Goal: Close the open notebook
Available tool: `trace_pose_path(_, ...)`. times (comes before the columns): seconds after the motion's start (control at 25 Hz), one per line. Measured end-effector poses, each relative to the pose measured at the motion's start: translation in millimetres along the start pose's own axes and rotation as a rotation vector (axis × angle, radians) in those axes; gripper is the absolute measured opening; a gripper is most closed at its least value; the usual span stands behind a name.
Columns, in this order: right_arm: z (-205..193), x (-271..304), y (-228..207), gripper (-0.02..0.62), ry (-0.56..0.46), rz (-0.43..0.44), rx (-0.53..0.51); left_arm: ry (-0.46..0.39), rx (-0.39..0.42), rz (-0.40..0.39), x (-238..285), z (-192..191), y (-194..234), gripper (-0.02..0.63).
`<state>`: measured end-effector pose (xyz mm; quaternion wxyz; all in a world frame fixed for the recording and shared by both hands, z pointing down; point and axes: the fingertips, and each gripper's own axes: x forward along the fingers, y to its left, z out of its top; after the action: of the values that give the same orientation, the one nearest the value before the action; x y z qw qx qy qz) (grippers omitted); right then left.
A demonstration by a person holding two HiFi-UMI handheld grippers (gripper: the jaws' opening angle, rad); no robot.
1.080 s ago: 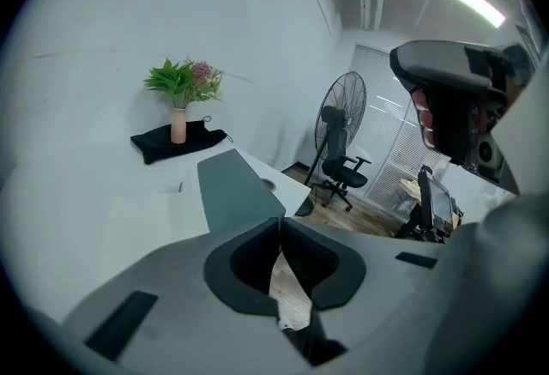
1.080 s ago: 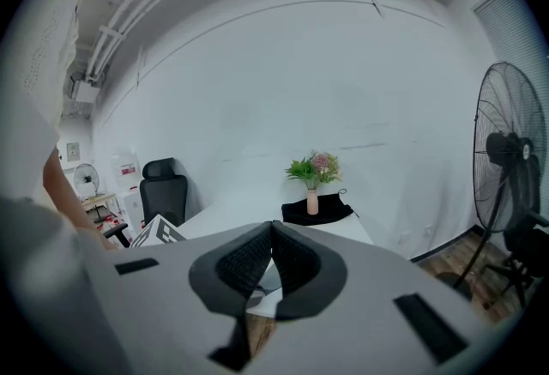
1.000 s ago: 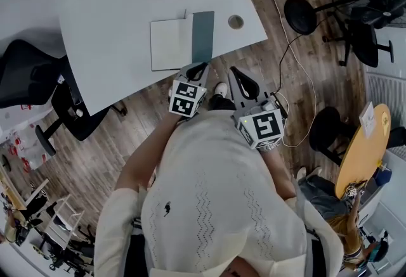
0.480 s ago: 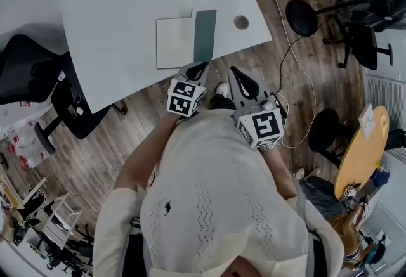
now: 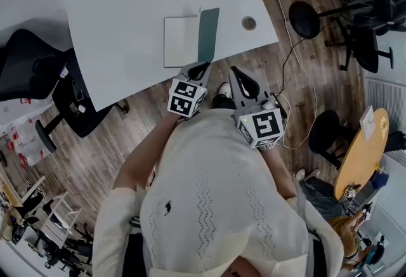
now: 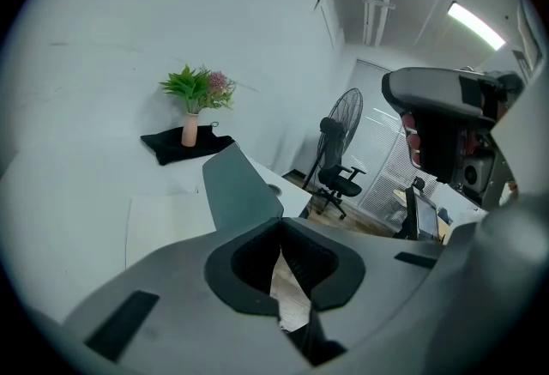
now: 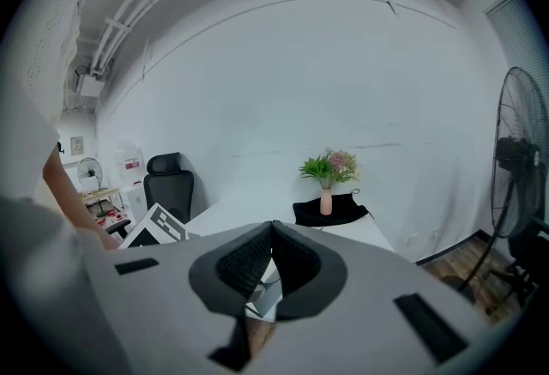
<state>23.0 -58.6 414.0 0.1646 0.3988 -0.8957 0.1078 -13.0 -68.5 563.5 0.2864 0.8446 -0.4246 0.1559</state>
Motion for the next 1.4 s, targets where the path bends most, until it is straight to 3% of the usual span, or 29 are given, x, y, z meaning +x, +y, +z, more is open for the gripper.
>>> trace_pose_path(0.6,0.2,12.2,21.9,0.002,-0.016,-0.043,0.032,0.009,0.045,-0.029,-19.6,-2.8,19.8,0.017)
trace_pose_path(1.4,-5.0,20.4,47.7,0.002,-0.01,-0.035,0.033,0.016,-0.005,0.031,-44.2,-21.0,53.1,0.017)
